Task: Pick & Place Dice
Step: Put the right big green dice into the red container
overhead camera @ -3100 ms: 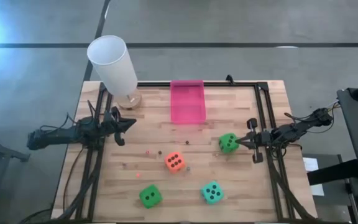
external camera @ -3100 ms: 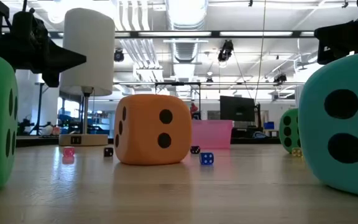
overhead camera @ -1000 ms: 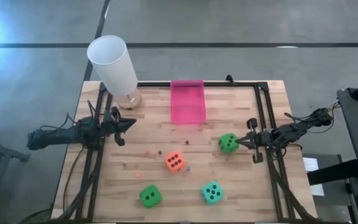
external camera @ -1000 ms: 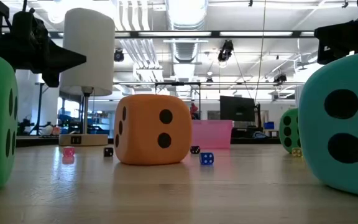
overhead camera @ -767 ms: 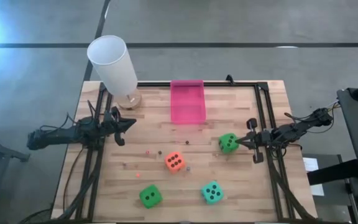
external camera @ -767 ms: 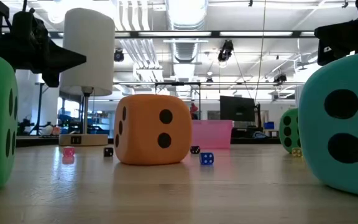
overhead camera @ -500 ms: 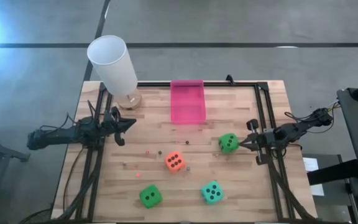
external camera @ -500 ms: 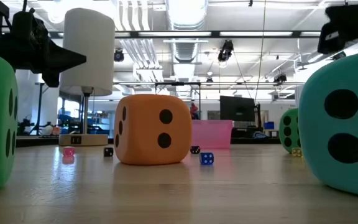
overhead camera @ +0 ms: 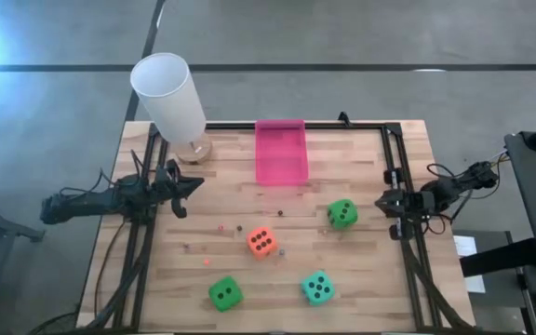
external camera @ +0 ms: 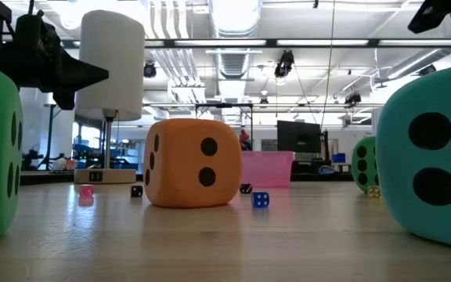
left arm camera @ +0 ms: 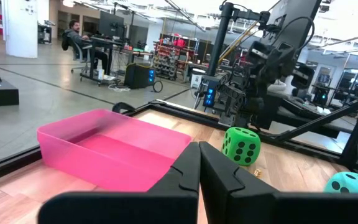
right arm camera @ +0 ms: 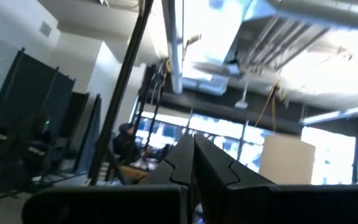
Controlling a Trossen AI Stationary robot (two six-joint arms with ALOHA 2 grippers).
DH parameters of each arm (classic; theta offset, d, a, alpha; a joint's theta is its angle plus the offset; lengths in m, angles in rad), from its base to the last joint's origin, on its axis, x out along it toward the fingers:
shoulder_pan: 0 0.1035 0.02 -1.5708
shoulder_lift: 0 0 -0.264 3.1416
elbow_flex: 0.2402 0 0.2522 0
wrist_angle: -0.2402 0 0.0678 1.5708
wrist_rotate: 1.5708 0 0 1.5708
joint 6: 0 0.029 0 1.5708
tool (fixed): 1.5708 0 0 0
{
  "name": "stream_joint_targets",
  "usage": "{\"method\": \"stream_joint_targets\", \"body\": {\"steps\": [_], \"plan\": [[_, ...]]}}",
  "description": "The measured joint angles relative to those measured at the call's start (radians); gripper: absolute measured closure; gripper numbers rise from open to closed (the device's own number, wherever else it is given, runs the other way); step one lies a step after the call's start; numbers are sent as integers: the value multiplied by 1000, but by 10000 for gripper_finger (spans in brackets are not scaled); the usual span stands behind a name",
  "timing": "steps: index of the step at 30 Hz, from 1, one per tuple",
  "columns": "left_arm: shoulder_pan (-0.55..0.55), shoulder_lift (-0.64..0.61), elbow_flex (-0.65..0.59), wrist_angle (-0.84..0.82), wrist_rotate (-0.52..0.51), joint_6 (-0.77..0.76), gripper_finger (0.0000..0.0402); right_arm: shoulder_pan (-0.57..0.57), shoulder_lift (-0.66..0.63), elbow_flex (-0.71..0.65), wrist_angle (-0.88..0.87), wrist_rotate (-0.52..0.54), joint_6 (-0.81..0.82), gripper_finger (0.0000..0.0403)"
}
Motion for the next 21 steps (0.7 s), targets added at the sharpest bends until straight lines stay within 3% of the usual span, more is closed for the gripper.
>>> {"method": "stream_joint_targets", "body": {"steps": [9, 15, 21], "plan": [[0, 0, 0, 0, 0, 0, 395, 0, 14, 71, -6, 7, -136, 394], [0, 0, 0, 0, 0, 0, 395, 0, 117, 247, -164, 50, -149, 394], [0, 0, 0, 0, 0, 0, 395, 0, 294, 476, -332, 204, -148, 394]]}}
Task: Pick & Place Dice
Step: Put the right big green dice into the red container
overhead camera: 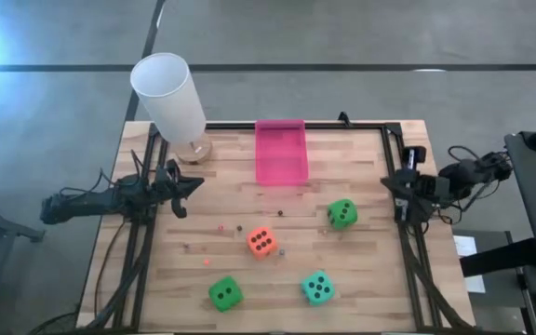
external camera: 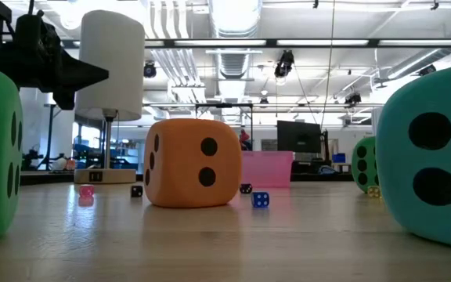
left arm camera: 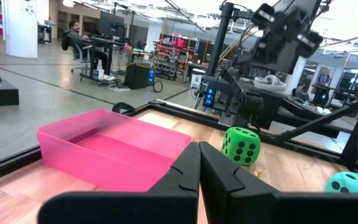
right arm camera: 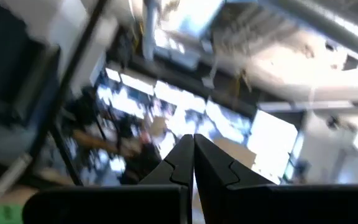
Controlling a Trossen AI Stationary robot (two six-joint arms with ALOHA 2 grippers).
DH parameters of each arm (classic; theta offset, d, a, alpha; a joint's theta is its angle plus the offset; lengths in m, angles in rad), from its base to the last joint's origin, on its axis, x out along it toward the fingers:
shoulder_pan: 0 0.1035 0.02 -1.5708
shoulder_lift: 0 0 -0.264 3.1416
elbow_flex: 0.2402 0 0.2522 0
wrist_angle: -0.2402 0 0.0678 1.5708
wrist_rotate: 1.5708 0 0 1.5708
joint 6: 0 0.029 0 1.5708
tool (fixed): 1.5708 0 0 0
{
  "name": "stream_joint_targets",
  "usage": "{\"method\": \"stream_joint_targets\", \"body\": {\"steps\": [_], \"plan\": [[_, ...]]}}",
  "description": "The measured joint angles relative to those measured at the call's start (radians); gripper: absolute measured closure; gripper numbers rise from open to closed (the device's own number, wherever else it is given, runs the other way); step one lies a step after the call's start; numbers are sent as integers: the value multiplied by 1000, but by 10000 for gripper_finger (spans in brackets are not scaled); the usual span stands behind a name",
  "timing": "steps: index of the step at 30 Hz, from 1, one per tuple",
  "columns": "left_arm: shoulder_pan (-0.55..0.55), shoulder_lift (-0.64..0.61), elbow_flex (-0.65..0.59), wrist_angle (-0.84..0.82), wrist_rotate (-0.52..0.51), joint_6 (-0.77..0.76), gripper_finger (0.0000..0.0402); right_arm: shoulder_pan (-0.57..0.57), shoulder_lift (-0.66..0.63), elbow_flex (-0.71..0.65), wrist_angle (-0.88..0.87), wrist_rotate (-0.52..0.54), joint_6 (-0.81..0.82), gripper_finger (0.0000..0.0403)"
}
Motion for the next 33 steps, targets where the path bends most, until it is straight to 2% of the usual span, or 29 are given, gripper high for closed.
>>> {"method": "stream_joint_targets", "body": {"steps": [5, 8, 14, 18, 29, 33], "plan": [[0, 0, 0, 0, 0, 0, 395, 0, 151, 202, -237, 171, 57, 394], [0, 0, 0, 0, 0, 0, 395, 0, 234, 313, -386, 229, 110, 394], [0, 0, 0, 0, 0, 0, 395, 0, 367, 503, -728, 230, 290, 394], [0, 0, 0, 0, 0, 0, 395, 0, 446, 595, -888, 230, 405, 394], [0, 0, 0, 0, 0, 0, 395, 0, 624, 773, -1234, 223, 650, 394], [0, 0, 0, 0, 0, 0, 395, 0, 670, 814, -1287, 157, 659, 394]]}}
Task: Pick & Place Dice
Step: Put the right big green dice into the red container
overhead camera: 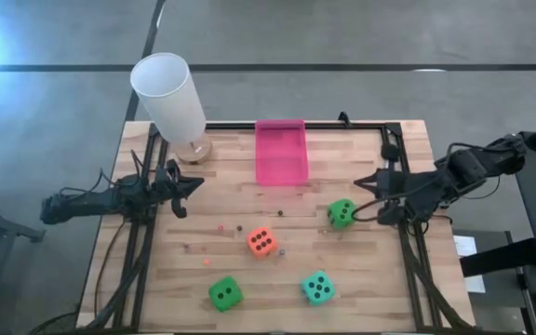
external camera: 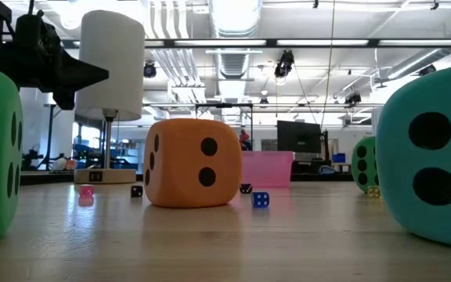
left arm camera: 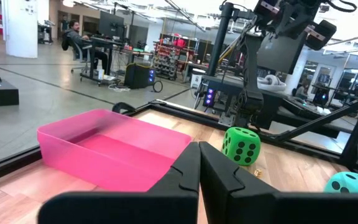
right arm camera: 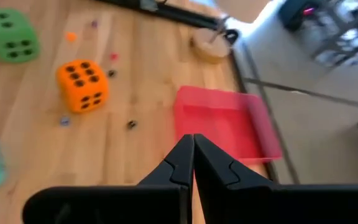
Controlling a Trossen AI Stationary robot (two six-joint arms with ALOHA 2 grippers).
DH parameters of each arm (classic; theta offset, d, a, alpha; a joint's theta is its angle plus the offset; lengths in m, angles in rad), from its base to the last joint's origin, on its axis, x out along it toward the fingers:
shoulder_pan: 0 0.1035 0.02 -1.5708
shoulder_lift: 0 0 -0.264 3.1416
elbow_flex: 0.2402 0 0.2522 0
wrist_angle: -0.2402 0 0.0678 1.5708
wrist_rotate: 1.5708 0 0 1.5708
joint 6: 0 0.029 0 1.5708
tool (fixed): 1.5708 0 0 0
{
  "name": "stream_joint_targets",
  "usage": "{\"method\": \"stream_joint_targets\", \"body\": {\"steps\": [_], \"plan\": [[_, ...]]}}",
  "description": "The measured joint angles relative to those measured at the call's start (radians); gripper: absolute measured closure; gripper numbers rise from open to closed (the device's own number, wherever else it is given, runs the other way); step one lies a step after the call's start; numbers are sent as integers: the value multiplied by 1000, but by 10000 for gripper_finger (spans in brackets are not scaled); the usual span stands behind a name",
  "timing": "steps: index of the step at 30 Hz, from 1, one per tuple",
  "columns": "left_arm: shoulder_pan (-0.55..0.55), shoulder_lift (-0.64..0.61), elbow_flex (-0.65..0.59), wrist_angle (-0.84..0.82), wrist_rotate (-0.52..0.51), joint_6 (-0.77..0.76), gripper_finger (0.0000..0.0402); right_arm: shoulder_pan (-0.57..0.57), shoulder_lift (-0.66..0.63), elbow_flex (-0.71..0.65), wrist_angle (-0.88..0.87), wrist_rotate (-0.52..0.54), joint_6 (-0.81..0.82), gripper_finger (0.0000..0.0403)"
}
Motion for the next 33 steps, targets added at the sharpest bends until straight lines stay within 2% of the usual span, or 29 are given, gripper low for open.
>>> {"method": "stream_joint_targets", "body": {"steps": [6, 8, 25, 33], "plan": [[0, 0, 0, 0, 0, 0, 396, 0, 57, 24, 2, -171, -2, 394], [0, 0, 0, 0, 0, 0, 395, 0, 72, 22, 2, -190, -31, 394], [0, 0, 0, 0, 0, 0, 395, 0, 215, 61, 6, -182, -68, 389], [0, 0, 0, 0, 0, 0, 396, -1, 231, 73, 9, -32, -24, 346]]}}
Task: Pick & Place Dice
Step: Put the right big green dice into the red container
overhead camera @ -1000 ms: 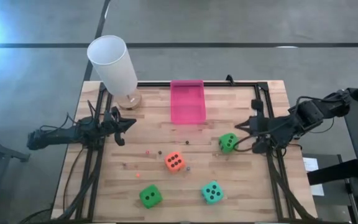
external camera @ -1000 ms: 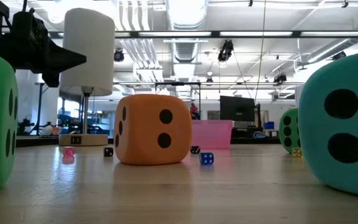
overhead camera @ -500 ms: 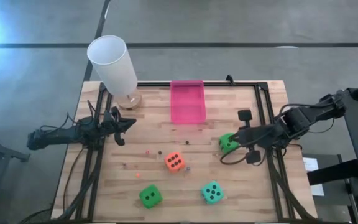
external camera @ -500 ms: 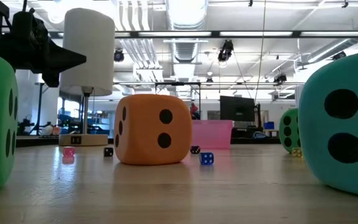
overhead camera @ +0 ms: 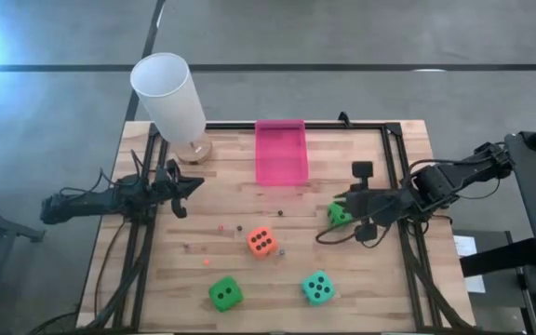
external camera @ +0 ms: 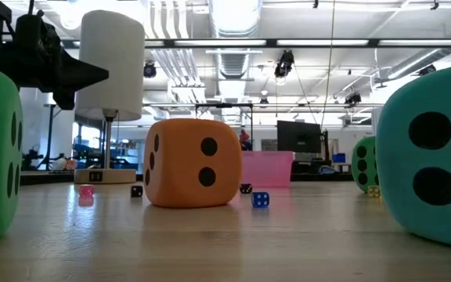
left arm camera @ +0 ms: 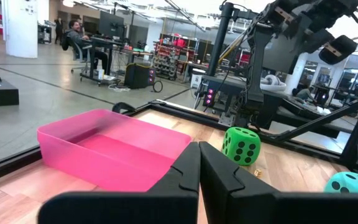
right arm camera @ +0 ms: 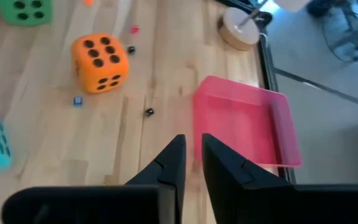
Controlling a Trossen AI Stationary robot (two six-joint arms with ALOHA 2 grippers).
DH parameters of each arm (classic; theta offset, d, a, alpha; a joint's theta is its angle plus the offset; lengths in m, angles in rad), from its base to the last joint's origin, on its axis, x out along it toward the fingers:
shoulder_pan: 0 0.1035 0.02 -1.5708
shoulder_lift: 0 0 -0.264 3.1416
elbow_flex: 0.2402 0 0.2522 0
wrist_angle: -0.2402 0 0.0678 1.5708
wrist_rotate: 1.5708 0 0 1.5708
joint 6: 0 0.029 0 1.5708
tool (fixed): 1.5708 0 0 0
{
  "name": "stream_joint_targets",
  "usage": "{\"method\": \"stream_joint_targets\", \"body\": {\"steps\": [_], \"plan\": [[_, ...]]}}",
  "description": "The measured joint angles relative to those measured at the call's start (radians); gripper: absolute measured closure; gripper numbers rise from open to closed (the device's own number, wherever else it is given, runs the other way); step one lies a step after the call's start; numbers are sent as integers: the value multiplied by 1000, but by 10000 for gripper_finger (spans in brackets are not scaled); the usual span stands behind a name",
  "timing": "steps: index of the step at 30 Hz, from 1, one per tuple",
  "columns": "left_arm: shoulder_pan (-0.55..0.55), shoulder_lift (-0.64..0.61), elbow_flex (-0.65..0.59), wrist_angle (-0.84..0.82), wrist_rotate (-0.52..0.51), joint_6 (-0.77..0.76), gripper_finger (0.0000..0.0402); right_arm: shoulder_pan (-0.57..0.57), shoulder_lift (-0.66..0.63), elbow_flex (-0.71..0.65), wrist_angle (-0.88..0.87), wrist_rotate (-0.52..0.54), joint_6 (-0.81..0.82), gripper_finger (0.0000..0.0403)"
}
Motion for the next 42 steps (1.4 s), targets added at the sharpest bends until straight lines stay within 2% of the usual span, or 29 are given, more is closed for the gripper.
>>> {"method": "stream_joint_targets", "body": {"steps": [8, 20, 28, 31, 37, 42], "plan": [[0, 0, 0, 0, 0, 0, 395, 1, -5, 0, -32, -8, 70, 284], [0, 0, 0, 0, 0, 0, 395, -12, -4, -34, -85, -14, 78, 145], [0, 0, 0, 0, 0, 0, 395, -68, -4, -120, -67, -72, 123, 67], [0, 0, 0, 0, 0, 0, 396, -90, -4, -151, -49, -133, 131, 39], [0, 0, 0, 0, 0, 0, 395, -125, -5, -220, -17, -192, 116, 6], [0, 0, 0, 0, 0, 0, 395, -154, -6, -289, 27, -255, 104, 3]]}}
